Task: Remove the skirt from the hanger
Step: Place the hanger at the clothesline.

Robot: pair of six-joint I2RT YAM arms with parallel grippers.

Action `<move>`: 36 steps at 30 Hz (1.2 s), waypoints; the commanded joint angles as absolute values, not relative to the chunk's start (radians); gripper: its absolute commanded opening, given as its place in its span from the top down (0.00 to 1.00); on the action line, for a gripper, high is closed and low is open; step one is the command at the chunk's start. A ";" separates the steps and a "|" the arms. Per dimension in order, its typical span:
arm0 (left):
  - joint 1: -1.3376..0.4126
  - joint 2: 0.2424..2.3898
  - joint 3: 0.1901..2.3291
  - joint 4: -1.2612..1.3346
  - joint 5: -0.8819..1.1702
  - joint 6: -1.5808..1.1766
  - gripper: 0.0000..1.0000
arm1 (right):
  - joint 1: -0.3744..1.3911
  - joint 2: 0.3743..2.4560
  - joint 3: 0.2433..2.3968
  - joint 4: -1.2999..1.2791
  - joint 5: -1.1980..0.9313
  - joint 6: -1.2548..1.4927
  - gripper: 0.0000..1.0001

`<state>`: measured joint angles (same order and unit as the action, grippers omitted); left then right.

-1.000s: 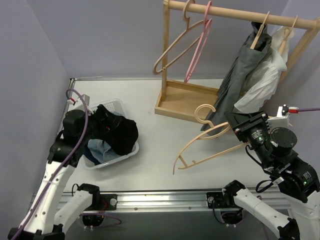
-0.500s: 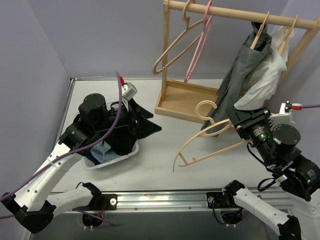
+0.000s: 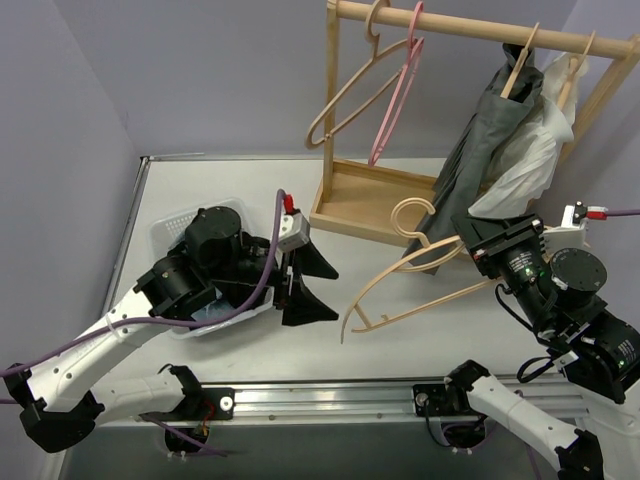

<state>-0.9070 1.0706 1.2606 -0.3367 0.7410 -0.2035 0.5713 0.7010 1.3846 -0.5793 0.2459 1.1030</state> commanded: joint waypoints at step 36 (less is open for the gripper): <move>-1.078 1.170 1.692 -0.742 -0.040 -0.092 0.98 | 0.604 0.516 1.545 -0.732 0.385 1.101 0.09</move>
<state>-1.0828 1.1183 1.6119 -0.6983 0.0711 -0.1143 0.5941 0.5365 1.5196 -0.7067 0.3107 1.0966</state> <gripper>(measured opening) 0.329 0.918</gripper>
